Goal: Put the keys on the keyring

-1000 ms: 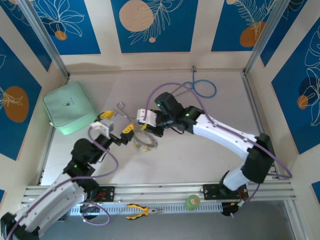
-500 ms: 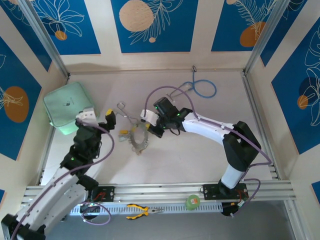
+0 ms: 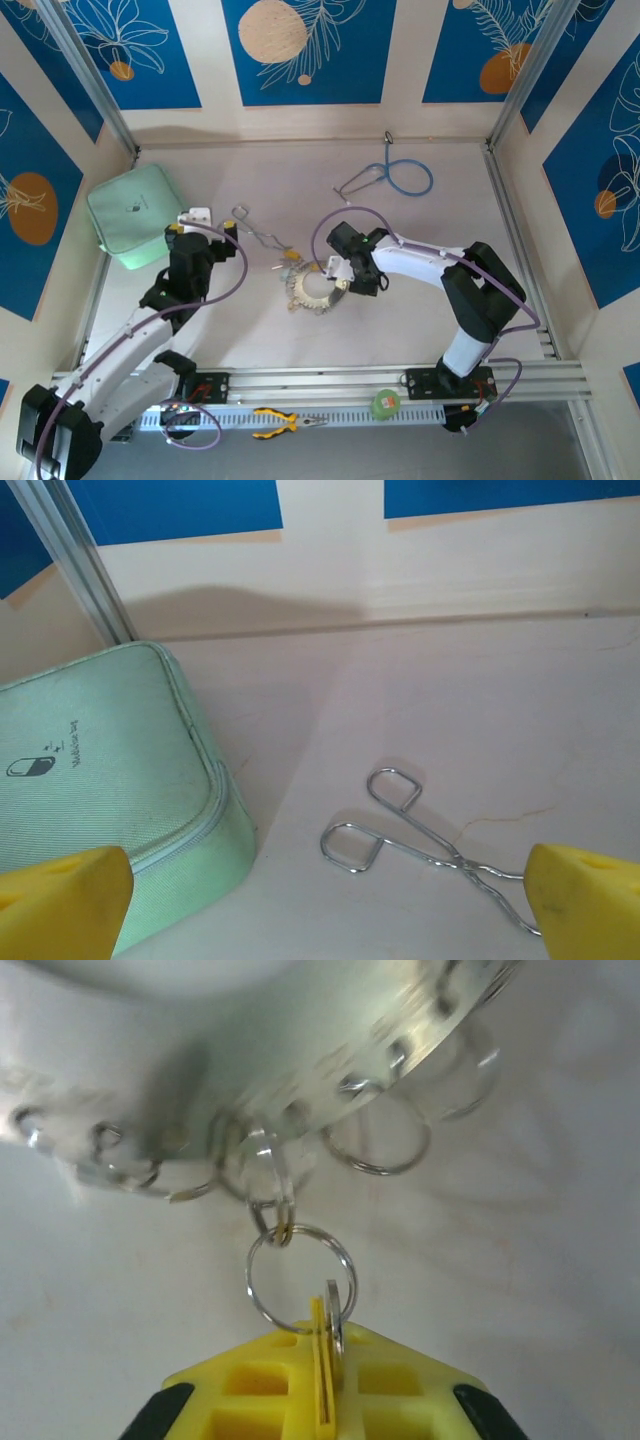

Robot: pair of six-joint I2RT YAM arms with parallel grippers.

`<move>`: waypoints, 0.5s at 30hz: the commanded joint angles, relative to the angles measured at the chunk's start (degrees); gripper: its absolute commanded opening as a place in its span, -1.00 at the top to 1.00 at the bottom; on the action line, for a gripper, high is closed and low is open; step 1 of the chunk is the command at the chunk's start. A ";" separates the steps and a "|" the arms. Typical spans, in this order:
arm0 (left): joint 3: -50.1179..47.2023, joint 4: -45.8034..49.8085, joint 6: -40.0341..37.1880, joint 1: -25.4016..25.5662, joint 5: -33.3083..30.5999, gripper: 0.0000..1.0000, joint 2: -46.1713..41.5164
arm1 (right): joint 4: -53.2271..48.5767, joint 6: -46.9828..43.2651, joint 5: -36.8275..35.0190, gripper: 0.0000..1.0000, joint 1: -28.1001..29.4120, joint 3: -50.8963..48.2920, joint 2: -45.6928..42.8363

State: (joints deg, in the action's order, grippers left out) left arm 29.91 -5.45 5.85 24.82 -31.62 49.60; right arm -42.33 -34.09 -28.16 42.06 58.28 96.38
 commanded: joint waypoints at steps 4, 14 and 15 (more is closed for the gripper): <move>-1.95 -6.89 -3.15 -2.06 -0.57 -0.99 2.98 | -7.79 2.85 -7.36 0.44 -1.61 -4.03 -3.90; -5.76 -15.00 -5.47 -8.38 1.51 -0.99 5.93 | 14.32 20.71 22.08 0.09 -24.91 -6.26 -25.75; -7.17 -18.36 -5.80 -9.27 2.36 -0.99 6.91 | 20.64 24.12 26.36 0.09 -28.08 -9.16 -27.86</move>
State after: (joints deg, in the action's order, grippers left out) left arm 25.69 -16.10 1.50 17.78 -31.09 54.87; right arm -36.73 -21.58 -19.11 21.02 53.08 73.78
